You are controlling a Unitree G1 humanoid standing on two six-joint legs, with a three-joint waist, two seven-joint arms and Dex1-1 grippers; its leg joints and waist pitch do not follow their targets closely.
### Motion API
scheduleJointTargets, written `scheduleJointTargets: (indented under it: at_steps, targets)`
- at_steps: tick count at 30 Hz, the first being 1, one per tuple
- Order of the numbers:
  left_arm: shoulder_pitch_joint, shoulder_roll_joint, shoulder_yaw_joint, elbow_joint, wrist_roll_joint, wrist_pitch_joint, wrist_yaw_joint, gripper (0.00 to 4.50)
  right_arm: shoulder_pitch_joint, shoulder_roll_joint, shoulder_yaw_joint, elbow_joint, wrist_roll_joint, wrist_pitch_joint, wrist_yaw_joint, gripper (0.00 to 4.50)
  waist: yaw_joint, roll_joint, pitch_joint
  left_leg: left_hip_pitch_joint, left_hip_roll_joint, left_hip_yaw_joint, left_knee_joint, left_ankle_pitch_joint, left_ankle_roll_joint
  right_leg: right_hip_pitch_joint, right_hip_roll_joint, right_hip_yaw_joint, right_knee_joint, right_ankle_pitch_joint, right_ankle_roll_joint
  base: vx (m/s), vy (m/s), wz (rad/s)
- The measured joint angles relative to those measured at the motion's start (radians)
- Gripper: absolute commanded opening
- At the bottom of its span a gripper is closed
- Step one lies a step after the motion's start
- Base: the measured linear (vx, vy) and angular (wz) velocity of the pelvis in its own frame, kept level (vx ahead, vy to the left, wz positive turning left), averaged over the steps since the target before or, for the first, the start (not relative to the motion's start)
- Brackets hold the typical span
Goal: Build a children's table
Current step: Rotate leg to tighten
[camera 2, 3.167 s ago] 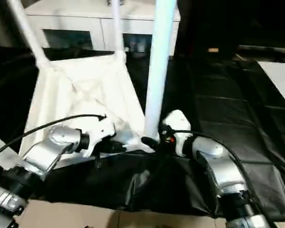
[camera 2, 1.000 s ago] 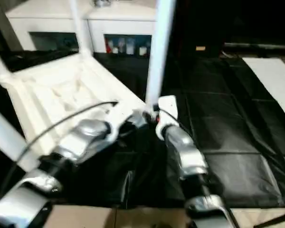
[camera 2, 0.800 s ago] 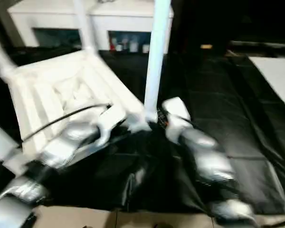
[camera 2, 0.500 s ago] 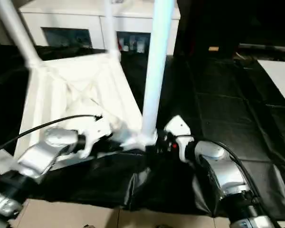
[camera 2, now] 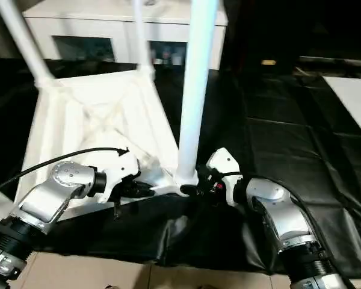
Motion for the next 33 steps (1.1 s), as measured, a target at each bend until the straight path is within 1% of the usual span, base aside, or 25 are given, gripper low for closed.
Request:
scheduleJointTargets:
  at_steps: [5, 8, 9, 10, 13, 14, 18, 27, 29, 30, 31, 33]
  targets:
    - [0.000, 0.000, 0.000, 0.000, 0.000, 0.000, -0.001, 0.00, 0.002, -0.004, -0.001, 0.000, -0.001, -0.004, 0.008, 3.16, 0.006, 0.000, 0.000, 0.000, 0.000, 0.000, 0.001, 0.000, 0.000, 0.001, 0.000, 0.000, 0.000, 0.000, 0.000, 0.000, 0.000, 0.00]
    - [0.000, 0.000, 0.000, 0.000, 0.001, 0.000, -0.001, 0.00, 0.003, -0.006, 0.002, 0.000, -0.013, -0.022, 0.008, 3.16, 0.009, 0.000, 0.000, 0.001, 0.000, 0.000, 0.001, 0.000, 0.000, 0.001, 0.000, 0.000, 0.001, 0.000, 0.000, 0.000, 0.000, 0.00]
    - [0.000, 0.000, 0.001, 0.000, 0.001, -0.001, -0.001, 0.00, 0.003, -0.005, 0.002, 0.001, -0.016, -0.026, 0.009, 3.16, 0.010, 0.000, 0.000, 0.001, 0.000, 0.000, 0.001, 0.000, 0.000, 0.001, 0.000, 0.000, 0.001, 0.000, 0.000, 0.000, 0.000, 0.00]
    - [0.000, 0.000, 0.001, 0.000, 0.001, -0.001, -0.001, 0.00, 0.003, -0.004, 0.002, 0.002, -0.016, -0.027, 0.009, 2.98, 0.010, 0.000, 0.000, 0.001, 0.000, 0.000, 0.001, 0.000, 0.000, 0.001, 0.000, 0.000, 0.001, 0.000, 0.000, 0.000, 0.000, 0.00]
    - [0.000, 0.001, 0.002, 0.000, 0.002, -0.001, -0.002, 0.00, 0.003, 0.005, -0.002, 0.005, -0.013, -0.025, 0.009, 2.89, 0.010, 0.000, 0.000, 0.001, 0.000, 0.000, 0.001, 0.000, 0.000, 0.001, 0.000, 0.000, 0.001, 0.000, 0.000, 0.000, 0.000, 0.00]
    - [0.000, 0.001, 0.002, 0.000, 0.002, -0.001, -0.002, 0.00, 0.003, 0.007, -0.005, 0.007, -0.011, -0.023, 0.009, 2.77, 0.010, 0.000, 0.000, 0.001, 0.000, 0.000, 0.001, 0.000, 0.000, 0.001, 0.000, 0.000, 0.001, 0.000, 0.000, 0.000, 0.000, 0.00]
    - [0.000, 0.001, 0.002, 0.000, 0.003, -0.001, -0.002, 0.00, 0.002, 0.015, -0.009, 0.014, 0.003, -0.018, 0.011, 2.72, 0.010, 0.000, 0.000, 0.001, 0.000, 0.000, 0.002, 0.000, 0.000, 0.001, 0.000, 0.000, 0.002, 0.000, 0.000, 0.000, 0.000, 0.00]
    - [0.001, 0.001, 0.002, 0.000, 0.003, 0.001, -0.003, 0.00, 0.004, 0.028, -0.018, 0.023, 0.005, -0.019, 0.012, 2.70, 0.010, 0.000, 0.000, 0.001, 0.001, 0.000, 0.002, 0.000, 0.000, 0.001, 0.000, 0.000, 0.002, 0.000, 0.000, 0.000, 0.000, 0.00]
    - [0.002, 0.000, 0.004, 0.002, 0.005, 0.004, 0.004, 0.00, 0.008, 0.045, -0.023, 0.031, 0.005, -0.025, -0.011, 2.70, 0.007, 0.000, 0.000, 0.002, 0.001, 0.000, 0.002, 0.000, 0.000, 0.001, 0.000, 0.000, 0.003, 0.000, 0.000, 0.000, 0.000, 0.00]
    - [0.001, -0.013, 0.011, 0.012, 0.012, 0.006, 0.025, 0.00, 0.008, 0.069, -0.032, 0.045, 0.000, -0.030, -0.048, 2.70, 0.004, 0.000, 0.000, 0.003, 0.001, 0.000, 0.002, 0.000, 0.000, 0.002, 0.000, 0.000, 0.004, 0.000, 0.000, 0.000, 0.000, 0.00]
    - [-0.006, -0.036, 0.024, 0.036, 0.025, 0.010, 0.062, 0.00, 0.006, 0.109, -0.051, 0.069, -0.006, -0.031, -0.117, 2.70, -0.003, -0.001, -0.001, 0.005, 0.001, 0.000, 0.003, 0.001, -0.001, 0.002, 0.000, 0.000, 0.005, 0.000, 0.000, 0.000, 0.000, 0.00]
    - [-0.020, -0.061, 0.033, 0.065, 0.036, 0.015, 0.106, 0.00, 0.002, 0.158, -0.065, 0.088, -0.019, -0.026, -0.208, 2.69, -0.016, -0.001, -0.001, 0.008, 0.001, 0.000, 0.003, 0.002, -0.003, 0.003, 0.000, 0.001, 0.006, 0.000, 0.000, 0.000, 0.000, 0.00]
